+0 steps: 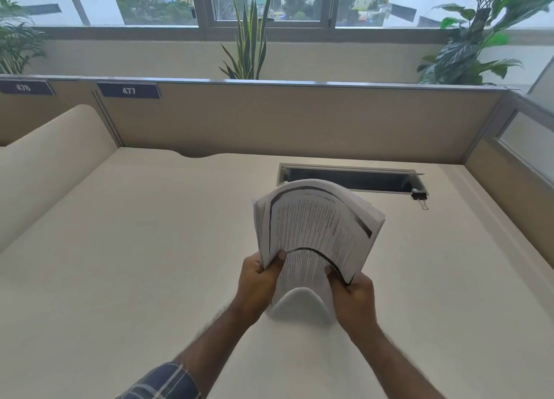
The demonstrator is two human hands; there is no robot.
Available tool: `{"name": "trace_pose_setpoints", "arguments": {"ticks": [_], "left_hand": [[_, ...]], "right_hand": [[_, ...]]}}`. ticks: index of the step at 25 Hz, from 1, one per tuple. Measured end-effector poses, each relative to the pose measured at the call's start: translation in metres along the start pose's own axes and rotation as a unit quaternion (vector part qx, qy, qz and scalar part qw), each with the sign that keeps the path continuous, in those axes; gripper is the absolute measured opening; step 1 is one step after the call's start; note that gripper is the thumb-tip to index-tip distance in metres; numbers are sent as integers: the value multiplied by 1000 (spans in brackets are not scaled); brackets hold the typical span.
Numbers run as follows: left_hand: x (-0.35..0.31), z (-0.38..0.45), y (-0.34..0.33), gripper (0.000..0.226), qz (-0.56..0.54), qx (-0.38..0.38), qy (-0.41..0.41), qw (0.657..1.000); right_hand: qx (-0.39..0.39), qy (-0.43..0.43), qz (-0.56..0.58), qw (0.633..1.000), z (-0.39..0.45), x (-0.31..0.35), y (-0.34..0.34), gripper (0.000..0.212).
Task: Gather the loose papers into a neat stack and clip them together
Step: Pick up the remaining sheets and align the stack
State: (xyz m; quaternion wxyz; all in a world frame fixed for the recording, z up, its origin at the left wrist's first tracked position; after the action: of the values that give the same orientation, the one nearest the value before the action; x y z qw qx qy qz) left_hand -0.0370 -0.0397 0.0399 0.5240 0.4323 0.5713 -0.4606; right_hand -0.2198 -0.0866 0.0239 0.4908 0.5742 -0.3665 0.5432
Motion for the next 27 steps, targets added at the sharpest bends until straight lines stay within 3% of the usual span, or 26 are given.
{"name": "trace_pose_setpoints", "arguments": {"ticks": [6, 10, 14, 20, 27], "left_hand": [[7, 3, 0, 18, -3, 15, 18, 1000], [-1, 11, 9, 19, -5, 53, 53, 997], [-13, 25, 23, 22, -15, 102, 131, 986], [-20, 37, 30, 24, -120, 157, 210, 957], [-12, 45, 36, 30, -104, 170, 206, 958]], "right_hand": [[21, -25, 2, 999, 1, -14, 0, 22], [90, -52, 15, 994, 14, -4, 10, 21], [141, -100, 103, 980, 31, 15, 23, 19], [172, -125, 186, 959, 57, 34, 39, 24], [204, -178, 173, 947, 61, 22, 38, 24]]}}
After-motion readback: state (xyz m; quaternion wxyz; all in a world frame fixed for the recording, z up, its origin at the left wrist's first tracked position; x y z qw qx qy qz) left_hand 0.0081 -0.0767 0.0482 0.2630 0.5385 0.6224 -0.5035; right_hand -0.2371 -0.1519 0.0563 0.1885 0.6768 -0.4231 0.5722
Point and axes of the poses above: each hand's wrist, its own z-axis towards the middle knuckle, its own y-axis out of the back of the hand, x = y × z, the point moved 4 cm from there along z, towards the middle knuckle, and after that the axes turned 13 degrees about x, right-handed, at the moved point
